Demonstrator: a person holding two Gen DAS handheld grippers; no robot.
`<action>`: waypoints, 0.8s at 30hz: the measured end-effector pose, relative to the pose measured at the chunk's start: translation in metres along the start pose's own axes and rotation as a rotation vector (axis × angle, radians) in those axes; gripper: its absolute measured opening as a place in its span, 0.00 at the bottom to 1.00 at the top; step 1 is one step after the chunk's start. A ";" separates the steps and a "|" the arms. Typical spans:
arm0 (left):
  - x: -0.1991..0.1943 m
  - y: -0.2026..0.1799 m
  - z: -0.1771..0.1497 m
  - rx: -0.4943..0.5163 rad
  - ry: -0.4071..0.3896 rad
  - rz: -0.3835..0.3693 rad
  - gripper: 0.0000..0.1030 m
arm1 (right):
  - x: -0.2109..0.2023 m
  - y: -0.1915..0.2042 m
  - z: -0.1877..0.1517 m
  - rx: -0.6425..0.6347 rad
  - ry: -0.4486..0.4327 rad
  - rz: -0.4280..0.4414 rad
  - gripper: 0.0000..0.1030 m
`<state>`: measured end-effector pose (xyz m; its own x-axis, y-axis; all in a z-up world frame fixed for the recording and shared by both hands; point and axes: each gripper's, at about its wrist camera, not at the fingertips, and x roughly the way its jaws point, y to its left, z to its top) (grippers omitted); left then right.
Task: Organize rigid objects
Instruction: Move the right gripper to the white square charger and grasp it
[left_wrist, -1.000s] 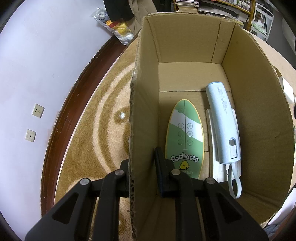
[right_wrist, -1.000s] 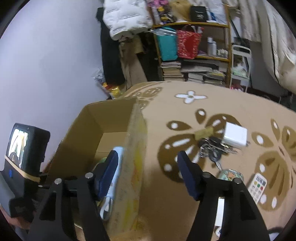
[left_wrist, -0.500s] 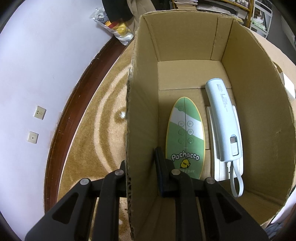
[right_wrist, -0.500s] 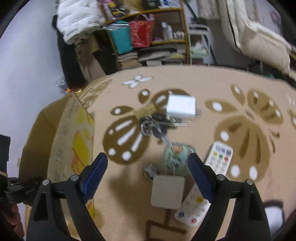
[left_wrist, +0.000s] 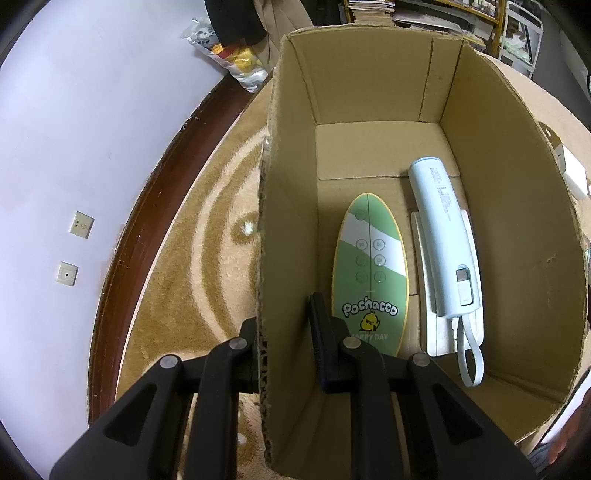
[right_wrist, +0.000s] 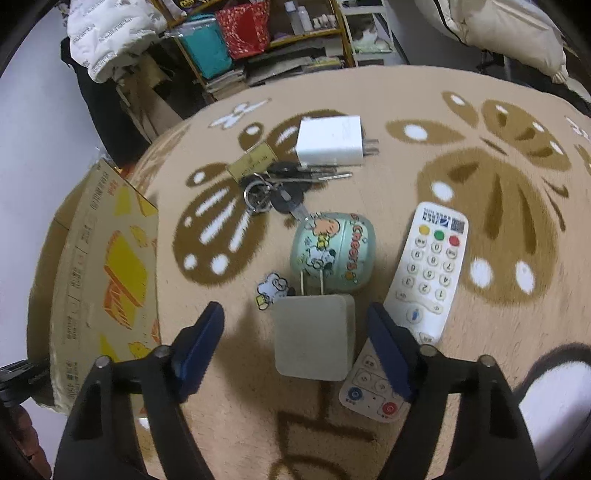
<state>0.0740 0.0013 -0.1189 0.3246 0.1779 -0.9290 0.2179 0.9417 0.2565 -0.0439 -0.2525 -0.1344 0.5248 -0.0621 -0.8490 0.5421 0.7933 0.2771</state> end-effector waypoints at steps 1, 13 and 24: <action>0.000 0.000 0.000 0.000 0.000 0.001 0.17 | 0.001 -0.001 -0.001 0.004 0.001 -0.002 0.77; -0.001 -0.001 0.000 0.001 0.000 0.001 0.17 | 0.013 0.000 -0.005 0.014 0.028 -0.023 0.67; -0.001 0.000 0.000 0.001 0.000 -0.001 0.17 | 0.019 0.001 -0.007 0.010 0.027 -0.077 0.51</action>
<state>0.0740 0.0008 -0.1182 0.3243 0.1773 -0.9292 0.2186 0.9416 0.2560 -0.0380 -0.2491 -0.1533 0.4635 -0.1060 -0.8797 0.5866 0.7808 0.2150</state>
